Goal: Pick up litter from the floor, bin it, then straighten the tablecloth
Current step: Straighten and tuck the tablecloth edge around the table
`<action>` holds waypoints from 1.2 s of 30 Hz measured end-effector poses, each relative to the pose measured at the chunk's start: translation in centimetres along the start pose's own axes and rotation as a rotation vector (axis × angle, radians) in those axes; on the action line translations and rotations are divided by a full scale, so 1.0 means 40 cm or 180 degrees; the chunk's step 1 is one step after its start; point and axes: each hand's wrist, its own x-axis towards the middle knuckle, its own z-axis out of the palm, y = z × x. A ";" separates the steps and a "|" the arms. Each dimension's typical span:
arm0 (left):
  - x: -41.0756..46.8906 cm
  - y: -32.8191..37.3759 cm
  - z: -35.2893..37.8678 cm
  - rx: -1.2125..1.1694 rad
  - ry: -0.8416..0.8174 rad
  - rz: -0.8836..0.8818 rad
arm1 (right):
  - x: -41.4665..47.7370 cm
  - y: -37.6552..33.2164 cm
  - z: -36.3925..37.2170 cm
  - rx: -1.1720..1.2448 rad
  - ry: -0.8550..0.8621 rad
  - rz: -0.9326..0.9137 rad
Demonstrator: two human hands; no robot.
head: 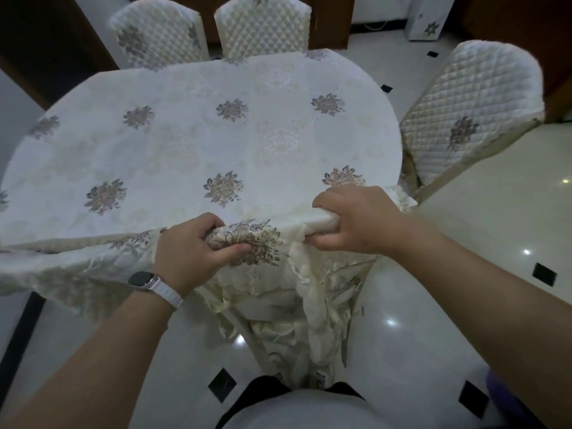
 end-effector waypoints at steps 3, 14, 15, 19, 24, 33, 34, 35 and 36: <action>-0.024 0.007 0.006 -0.0012 0.0124 0.0152 | -0.026 -0.021 0.000 0.0035 0.0027 0.0077; -0.052 -0.007 0.011 -0.0154 0.0338 0.0382 | -0.062 -0.059 0.028 -0.0058 0.0518 0.0091; -0.044 -0.013 0.010 -0.0146 0.0361 0.0393 | -0.059 -0.061 0.033 -0.0094 0.0593 0.0103; -0.023 -0.042 0.007 -0.0161 0.0339 0.0407 | -0.046 -0.073 0.054 -0.0132 0.0787 0.0135; -0.007 -0.068 0.002 -0.0225 0.0290 0.0391 | -0.033 -0.085 0.071 -0.0222 0.0899 0.0148; -0.021 -0.048 0.012 -0.0140 0.0307 0.0333 | -0.031 -0.061 0.069 -0.0197 0.1061 -0.0100; -0.021 -0.045 0.014 -0.0139 0.0313 0.0321 | -0.031 -0.057 0.066 -0.0194 0.1058 -0.0110; -0.022 -0.043 0.016 -0.0150 0.0327 0.0305 | -0.032 -0.055 0.065 -0.0190 0.1057 -0.0121; -0.024 -0.041 0.017 -0.0162 0.0343 0.0292 | -0.033 -0.053 0.065 -0.0189 0.1056 -0.0140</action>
